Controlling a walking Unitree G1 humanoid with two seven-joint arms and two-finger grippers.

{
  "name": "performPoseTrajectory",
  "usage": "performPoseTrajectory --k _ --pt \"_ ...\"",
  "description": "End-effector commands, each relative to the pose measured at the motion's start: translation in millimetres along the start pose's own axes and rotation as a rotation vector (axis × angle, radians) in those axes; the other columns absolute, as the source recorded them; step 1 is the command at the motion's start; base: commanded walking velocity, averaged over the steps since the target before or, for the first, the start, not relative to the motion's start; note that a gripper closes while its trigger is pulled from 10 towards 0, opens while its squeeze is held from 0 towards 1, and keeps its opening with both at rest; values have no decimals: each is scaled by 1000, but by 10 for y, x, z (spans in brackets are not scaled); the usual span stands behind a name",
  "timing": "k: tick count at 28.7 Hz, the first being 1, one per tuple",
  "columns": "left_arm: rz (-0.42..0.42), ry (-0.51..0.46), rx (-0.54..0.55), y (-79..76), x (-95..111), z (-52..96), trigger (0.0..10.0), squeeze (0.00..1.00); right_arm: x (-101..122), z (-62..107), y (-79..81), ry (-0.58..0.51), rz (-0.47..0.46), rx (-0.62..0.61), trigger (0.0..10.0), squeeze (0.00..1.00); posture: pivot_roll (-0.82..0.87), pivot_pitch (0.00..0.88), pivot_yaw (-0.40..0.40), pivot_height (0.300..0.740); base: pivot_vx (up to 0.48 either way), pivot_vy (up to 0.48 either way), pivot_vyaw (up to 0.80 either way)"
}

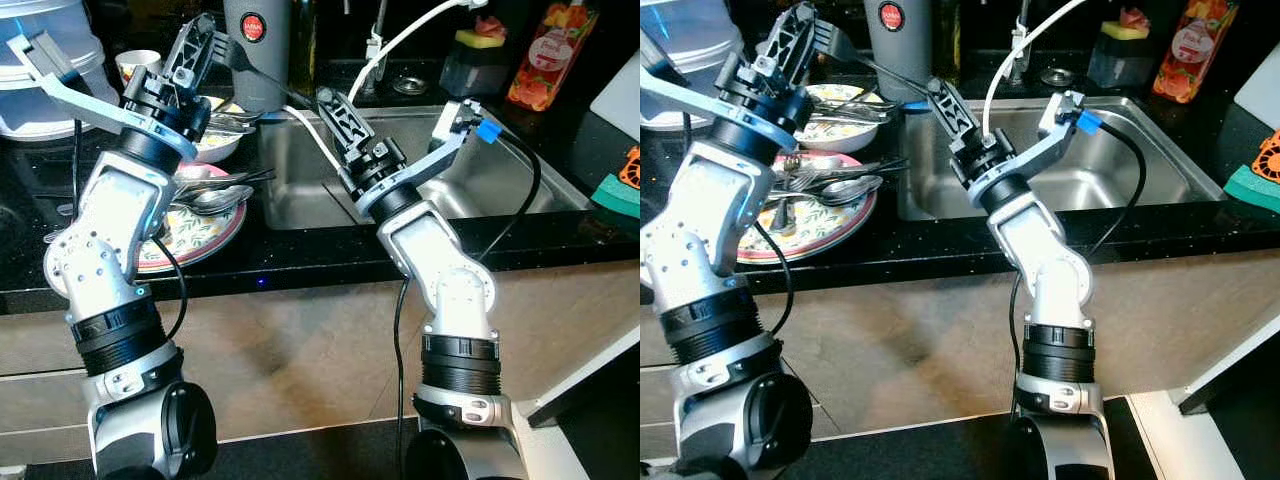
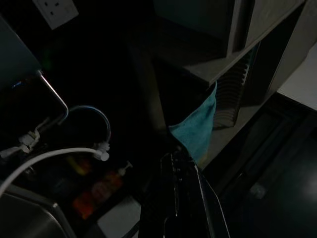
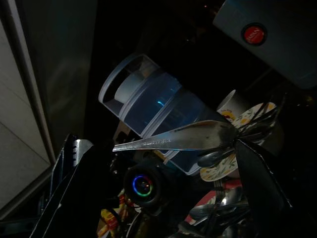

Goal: Kitchen organization

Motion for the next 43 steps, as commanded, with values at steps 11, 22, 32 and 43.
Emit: performPoseTrajectory --k 11,22,32,43 --pt "123 -18 3 1 -78 72 0 0 -147 -73 119 23 -75 39 10000 0 7 147 30 740 0 0 0" --pt "162 -12 34 36 -137 137 0 0 -109 -92 165 1 -124 69 0 0 5 148 29 740 0 0 0" --pt "174 2 62 73 -226 171 0 0 -77 -89 185 -15 -164 81 0 0 2 149 31 740 0 0 0" --pt "154 54 84 102 -291 198 0 0 9 -66 150 -52 -195 71 0 0 0 148 32 740 0 0 0"
Point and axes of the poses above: a point about 5 cm out from each wrist's last joint towards the gripper, its own z axis pointing back from the gripper into the wrist, its own x axis along the axis of the wrist's last joint, y = z × x, the point moved 4 cm from there along -z, pointing out of the wrist towards the gripper, and after that the axes turned 9 degrees about -z, right-handed, at the moved point
